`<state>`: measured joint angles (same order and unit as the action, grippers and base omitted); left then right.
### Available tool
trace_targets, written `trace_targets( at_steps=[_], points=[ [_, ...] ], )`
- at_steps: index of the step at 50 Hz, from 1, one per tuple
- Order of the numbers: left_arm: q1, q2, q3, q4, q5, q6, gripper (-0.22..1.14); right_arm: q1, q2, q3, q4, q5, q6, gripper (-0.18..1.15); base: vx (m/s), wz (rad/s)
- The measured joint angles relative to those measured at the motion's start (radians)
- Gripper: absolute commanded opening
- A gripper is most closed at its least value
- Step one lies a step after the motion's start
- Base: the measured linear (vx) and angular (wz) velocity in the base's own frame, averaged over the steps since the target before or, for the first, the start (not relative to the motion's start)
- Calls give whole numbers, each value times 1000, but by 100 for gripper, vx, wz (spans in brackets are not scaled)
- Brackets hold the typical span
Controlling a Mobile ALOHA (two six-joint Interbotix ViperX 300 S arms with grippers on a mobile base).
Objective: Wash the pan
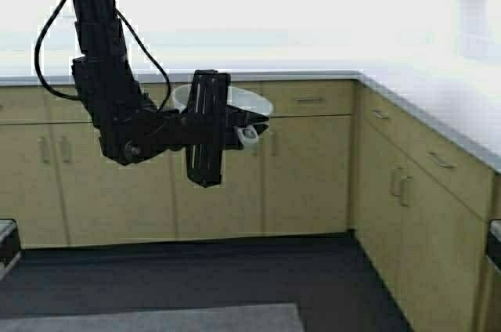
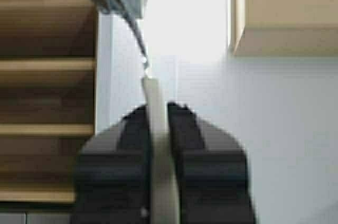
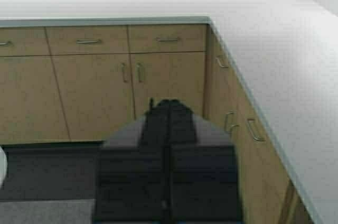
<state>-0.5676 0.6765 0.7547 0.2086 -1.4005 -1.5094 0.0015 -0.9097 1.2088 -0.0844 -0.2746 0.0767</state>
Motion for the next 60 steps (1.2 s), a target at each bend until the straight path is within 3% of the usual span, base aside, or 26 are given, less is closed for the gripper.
trace_targets(
  at_steps=[60],
  points=[
    [3, 2, 0, 0, -55, 0, 2, 0, 34, -9, -3, -2, 6, 6, 16, 62]
  ],
)
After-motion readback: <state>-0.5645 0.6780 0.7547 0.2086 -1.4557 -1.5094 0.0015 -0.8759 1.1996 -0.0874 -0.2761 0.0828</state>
